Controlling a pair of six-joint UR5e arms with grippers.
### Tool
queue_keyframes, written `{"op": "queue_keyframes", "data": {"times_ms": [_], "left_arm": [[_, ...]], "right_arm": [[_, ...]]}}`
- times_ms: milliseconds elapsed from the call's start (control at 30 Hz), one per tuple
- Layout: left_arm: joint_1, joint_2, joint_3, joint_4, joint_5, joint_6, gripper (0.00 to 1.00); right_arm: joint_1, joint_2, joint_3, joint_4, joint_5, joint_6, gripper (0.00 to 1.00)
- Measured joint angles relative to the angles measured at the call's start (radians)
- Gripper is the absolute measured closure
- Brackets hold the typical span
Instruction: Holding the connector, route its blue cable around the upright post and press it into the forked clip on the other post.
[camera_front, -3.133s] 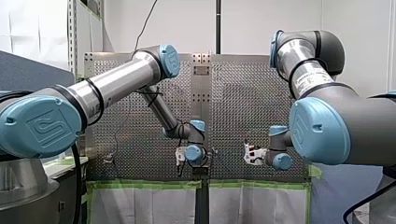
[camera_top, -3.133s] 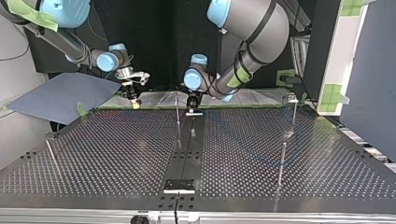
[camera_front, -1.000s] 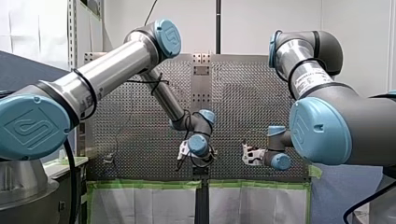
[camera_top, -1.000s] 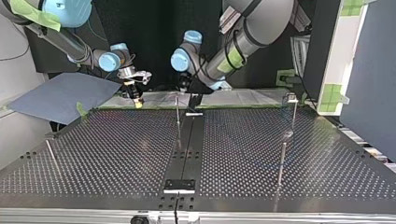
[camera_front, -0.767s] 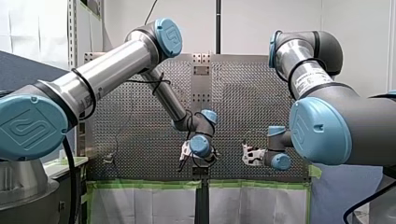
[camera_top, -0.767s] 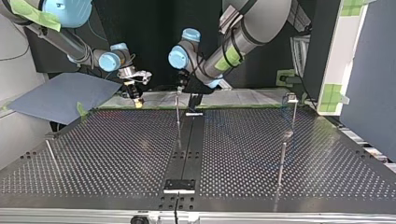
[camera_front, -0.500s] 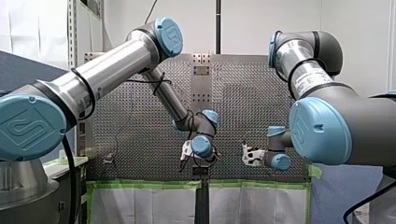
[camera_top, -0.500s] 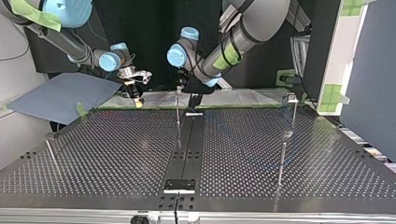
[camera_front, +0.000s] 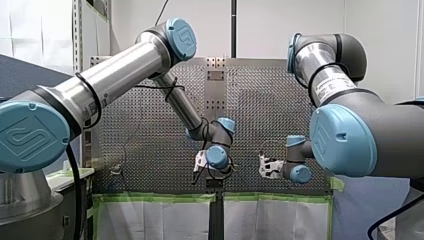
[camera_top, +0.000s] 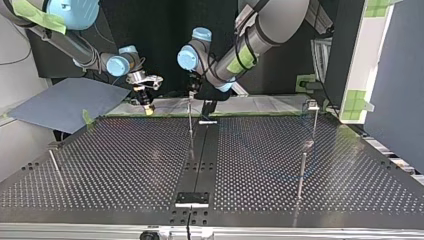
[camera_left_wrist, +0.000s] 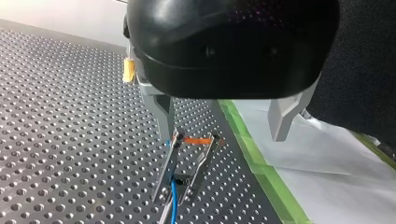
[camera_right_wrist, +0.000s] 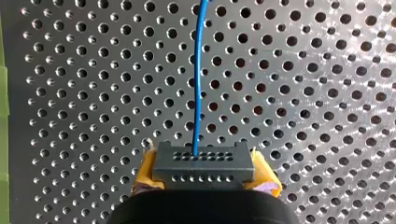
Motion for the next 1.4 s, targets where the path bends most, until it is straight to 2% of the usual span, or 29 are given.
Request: {"op": "queue_keyframes", "data": {"times_ms": [600,1133,1400], "left_arm": [[-0.03,0.0,0.0,0.019,-0.066,0.017,0.0],[-0.04,0.002,-0.003,0.015,-0.073,0.019,0.0],[-0.069,0.05,-0.055,0.061,-0.081,0.012,0.0]], "right_arm": [[0.003,0.002,0.0,-0.006,-0.001,0.001,0.98],[0.003,0.003,0.0,-0.003,-0.003,0.001,0.98],[0.002,0.003,0.0,0.001,-0.003,0.0,0.98]]}}
